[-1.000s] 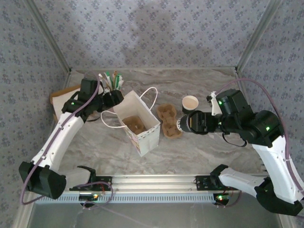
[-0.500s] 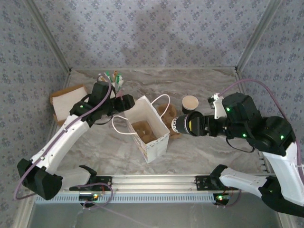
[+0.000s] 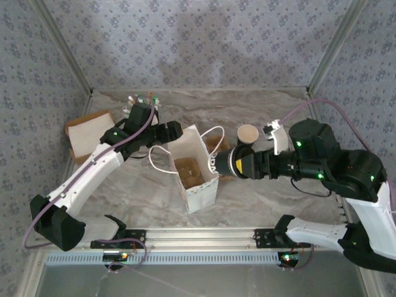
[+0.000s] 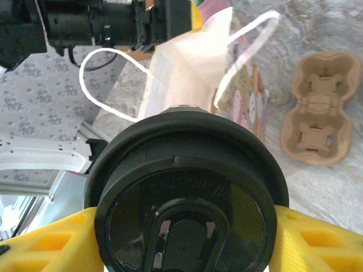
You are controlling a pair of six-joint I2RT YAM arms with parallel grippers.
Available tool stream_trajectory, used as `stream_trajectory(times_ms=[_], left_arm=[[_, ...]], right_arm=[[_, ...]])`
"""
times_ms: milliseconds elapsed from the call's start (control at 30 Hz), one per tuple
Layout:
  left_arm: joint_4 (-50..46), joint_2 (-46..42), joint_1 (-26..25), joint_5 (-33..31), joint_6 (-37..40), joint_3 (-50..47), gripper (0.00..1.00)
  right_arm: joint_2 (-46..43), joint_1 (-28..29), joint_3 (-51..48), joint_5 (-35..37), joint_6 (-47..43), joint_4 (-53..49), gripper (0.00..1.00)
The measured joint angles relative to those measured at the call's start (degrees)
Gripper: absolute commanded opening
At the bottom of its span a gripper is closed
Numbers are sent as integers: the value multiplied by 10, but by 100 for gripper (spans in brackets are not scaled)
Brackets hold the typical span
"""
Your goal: Pack the takeout coffee
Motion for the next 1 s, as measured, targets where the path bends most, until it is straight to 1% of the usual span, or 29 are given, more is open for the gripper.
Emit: stream_trajectory(times_ms=[200, 333, 433, 500, 667, 800, 900, 1000], left_arm=[[-6, 0, 30, 4, 12, 25, 94], [-16, -8, 38, 13, 18, 38, 99], [-22, -28, 49, 19, 22, 40, 99], [-27, -47, 66, 24, 22, 41, 99], [-37, -104, 133, 41, 24, 35, 99], [-47, -144, 189, 63, 26, 8, 99], [-50, -153, 221, 80, 28, -20, 96], [-51, -153, 240, 90, 31, -53, 90]], right_arm=[[76, 50, 51, 21, -10, 1, 62], [132, 73, 83, 42, -18, -3, 62], [163, 81, 108, 57, -22, -13, 62], [183, 87, 127, 67, -26, -25, 62], [240, 104, 184, 99, -35, -63, 63], [290, 117, 223, 123, -41, -96, 63], [328, 123, 256, 139, -45, -124, 63], [364, 130, 288, 155, -48, -149, 63]])
